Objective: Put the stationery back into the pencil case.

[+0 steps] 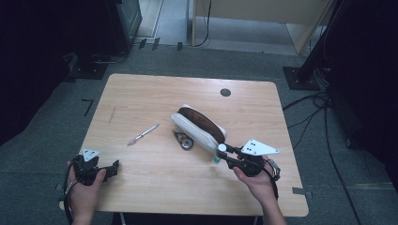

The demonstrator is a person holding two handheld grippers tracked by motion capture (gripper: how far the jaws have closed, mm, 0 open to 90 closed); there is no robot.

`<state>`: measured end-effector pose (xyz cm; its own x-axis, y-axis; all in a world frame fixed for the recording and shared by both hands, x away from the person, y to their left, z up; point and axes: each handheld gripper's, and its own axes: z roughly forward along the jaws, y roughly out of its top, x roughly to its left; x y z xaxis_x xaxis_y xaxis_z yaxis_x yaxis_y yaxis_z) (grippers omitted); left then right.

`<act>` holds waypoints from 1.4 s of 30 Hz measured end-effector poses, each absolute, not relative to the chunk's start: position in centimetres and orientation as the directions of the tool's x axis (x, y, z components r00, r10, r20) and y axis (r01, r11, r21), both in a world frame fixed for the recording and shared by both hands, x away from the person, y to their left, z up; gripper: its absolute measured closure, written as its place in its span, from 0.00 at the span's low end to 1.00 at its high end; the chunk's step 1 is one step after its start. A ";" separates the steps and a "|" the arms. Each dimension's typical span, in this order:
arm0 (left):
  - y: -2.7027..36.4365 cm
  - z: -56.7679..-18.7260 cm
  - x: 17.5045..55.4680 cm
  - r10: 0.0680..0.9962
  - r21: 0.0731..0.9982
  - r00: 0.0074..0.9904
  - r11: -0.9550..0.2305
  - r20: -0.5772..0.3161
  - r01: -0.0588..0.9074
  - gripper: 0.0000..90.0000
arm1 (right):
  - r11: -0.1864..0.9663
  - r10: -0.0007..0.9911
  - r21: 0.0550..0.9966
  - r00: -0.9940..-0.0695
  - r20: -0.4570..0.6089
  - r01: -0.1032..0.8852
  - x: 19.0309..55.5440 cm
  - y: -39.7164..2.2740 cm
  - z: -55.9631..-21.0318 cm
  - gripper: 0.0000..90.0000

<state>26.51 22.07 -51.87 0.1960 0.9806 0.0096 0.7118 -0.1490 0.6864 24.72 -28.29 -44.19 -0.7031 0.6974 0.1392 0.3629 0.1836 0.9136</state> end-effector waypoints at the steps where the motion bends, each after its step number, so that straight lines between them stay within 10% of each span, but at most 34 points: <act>1: 22.1 -51.9 26.5 0.981 0.686 0.196 -0.149 0.010 0.712 0.00 | 0.184 0.697 0.914 -0.703 0.139 0.363 24.7 -28.3 -44.2 0.73; 42: 22.1 -51.9 26.5 0.981 0.686 0.196 -0.149 0.009 0.712 0.00 | 0.239 0.754 0.920 -0.657 0.025 0.309 30.1 -27.0 -40.9 0.73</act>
